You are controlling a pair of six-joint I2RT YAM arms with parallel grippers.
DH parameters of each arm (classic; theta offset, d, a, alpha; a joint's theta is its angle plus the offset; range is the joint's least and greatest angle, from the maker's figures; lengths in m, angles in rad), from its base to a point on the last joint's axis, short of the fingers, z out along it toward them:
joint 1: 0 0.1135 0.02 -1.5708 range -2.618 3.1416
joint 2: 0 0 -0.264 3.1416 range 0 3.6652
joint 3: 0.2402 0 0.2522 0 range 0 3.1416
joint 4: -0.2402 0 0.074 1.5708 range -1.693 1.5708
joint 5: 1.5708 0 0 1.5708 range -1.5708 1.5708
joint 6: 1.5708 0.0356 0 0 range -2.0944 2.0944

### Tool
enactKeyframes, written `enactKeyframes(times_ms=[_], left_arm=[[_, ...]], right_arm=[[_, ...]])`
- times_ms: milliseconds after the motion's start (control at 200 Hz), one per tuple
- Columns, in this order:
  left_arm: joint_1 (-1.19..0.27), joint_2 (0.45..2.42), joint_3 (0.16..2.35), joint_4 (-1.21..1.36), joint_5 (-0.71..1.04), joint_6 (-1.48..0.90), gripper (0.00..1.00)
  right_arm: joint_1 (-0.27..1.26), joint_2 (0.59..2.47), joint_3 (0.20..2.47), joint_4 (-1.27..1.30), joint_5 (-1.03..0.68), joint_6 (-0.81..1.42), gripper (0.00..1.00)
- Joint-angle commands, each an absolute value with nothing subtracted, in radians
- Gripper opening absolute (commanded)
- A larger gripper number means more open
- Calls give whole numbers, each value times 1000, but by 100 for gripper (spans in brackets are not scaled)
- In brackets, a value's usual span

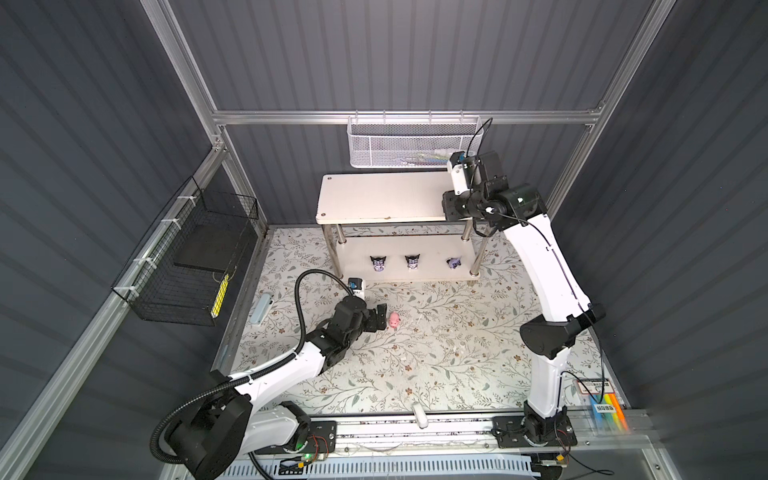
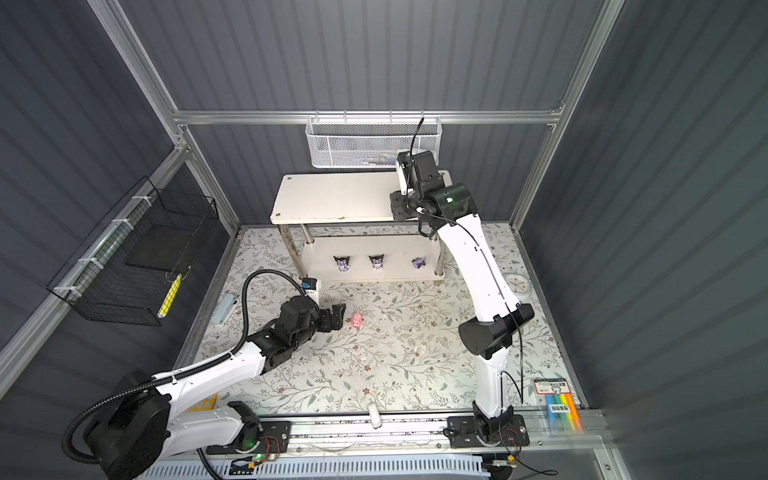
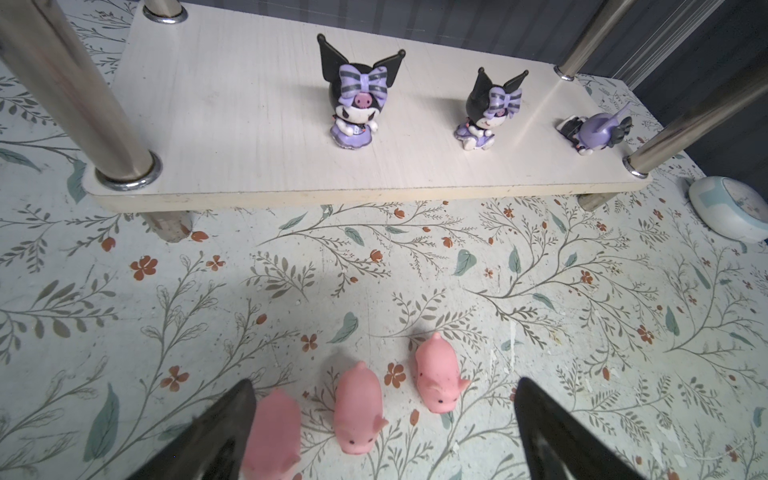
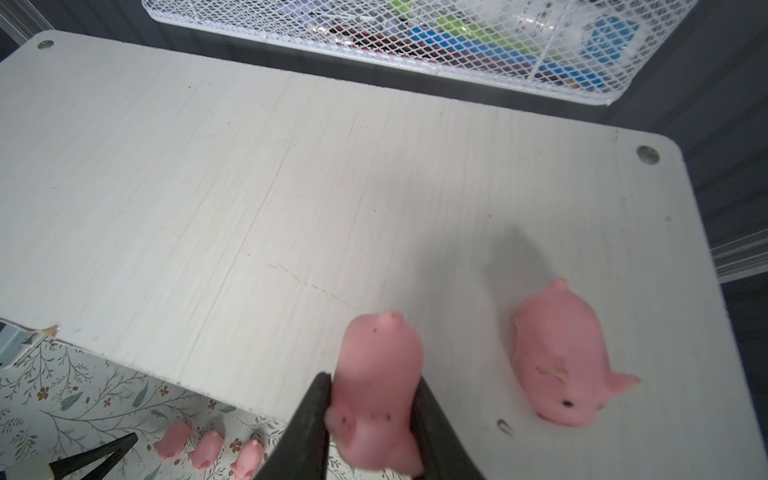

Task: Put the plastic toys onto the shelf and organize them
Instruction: 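Lower the pink pig onto the shelf top and open the right gripper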

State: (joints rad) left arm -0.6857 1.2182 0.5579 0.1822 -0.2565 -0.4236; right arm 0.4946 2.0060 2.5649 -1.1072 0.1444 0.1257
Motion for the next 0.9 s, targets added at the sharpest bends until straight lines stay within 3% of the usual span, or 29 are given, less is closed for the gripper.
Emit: enactKeyframes(times_ms=[0, 895], left_arm=[[-679, 1230, 541, 204, -249, -418, 97], [-661, 1238, 540, 209, -234, -411, 97]], right_arm=[[484, 2025, 2583, -1095, 135, 117, 32], [461, 2078, 2608, -1058, 117, 121, 34]])
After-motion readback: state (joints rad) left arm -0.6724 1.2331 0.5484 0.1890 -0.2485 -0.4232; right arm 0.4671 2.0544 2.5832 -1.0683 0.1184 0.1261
